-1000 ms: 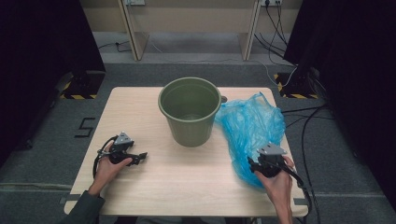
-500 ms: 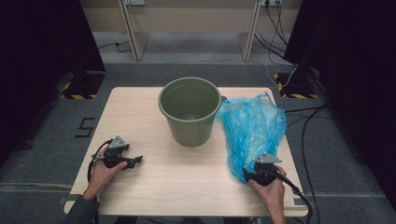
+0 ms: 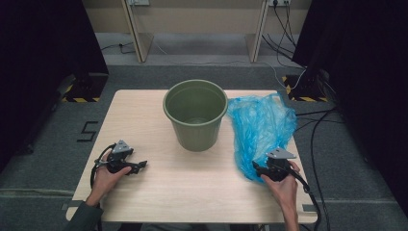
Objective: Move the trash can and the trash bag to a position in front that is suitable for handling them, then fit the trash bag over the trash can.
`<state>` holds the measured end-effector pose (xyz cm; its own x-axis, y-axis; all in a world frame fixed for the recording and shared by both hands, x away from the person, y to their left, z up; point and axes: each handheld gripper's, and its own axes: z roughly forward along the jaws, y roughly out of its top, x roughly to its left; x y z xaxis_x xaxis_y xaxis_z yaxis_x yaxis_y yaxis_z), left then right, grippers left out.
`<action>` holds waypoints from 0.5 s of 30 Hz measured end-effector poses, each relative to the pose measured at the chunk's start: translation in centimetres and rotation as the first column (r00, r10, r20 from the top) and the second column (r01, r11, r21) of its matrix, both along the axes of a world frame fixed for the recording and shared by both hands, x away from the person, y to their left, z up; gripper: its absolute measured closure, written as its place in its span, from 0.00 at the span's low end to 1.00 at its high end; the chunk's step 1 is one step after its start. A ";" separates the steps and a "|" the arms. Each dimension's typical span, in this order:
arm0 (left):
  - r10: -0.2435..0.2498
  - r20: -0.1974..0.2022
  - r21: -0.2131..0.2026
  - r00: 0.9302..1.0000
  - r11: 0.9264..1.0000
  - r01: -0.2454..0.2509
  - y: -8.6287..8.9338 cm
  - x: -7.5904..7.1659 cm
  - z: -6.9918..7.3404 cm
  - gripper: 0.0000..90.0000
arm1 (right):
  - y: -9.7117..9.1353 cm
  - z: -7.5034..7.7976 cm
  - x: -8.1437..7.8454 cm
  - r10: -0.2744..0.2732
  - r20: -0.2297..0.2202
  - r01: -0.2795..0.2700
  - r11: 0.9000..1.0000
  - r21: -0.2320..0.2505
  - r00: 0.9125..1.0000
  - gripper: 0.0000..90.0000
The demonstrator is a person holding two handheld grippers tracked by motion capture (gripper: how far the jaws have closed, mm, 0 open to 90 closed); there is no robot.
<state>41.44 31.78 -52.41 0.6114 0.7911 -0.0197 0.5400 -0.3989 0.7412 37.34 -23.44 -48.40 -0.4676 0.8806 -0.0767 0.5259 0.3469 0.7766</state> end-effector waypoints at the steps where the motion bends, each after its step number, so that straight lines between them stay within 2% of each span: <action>1: 0.000 0.000 0.001 1.000 1.000 0.000 0.0 0.0 0.0 0.15 | -0.2 0.5 -0.6 0.004 0.013 -0.004 1.000 0.016 1.000 0.33; 3: 0.002 0.000 -0.001 1.000 1.000 -0.002 0.0 0.0 0.0 0.15 | -0.4 1.3 -2.1 0.014 0.020 -0.015 0.999 0.035 1.000 0.29; 6: 0.000 0.000 0.001 1.000 1.000 0.000 0.0 0.0 0.0 0.15 | 0.1 1.2 -2.9 0.021 0.005 -0.022 0.999 0.043 1.000 0.25; 7: 0.000 0.000 0.002 1.000 1.000 0.000 0.0 0.0 0.0 0.15 | 0.6 1.1 -3.2 0.058 -0.009 -0.058 0.998 0.035 0.998 0.27; 14: 0.001 0.001 0.002 1.000 1.000 -0.001 0.0 0.0 0.0 0.15 | 1.8 0.2 -3.1 0.085 -0.038 -0.085 0.996 0.010 0.996 0.23; 15: 0.002 0.000 0.003 1.000 1.000 -0.002 0.0 0.0 0.0 0.15 | 2.1 -0.2 -2.9 0.090 -0.053 -0.090 0.996 -0.002 0.995 0.23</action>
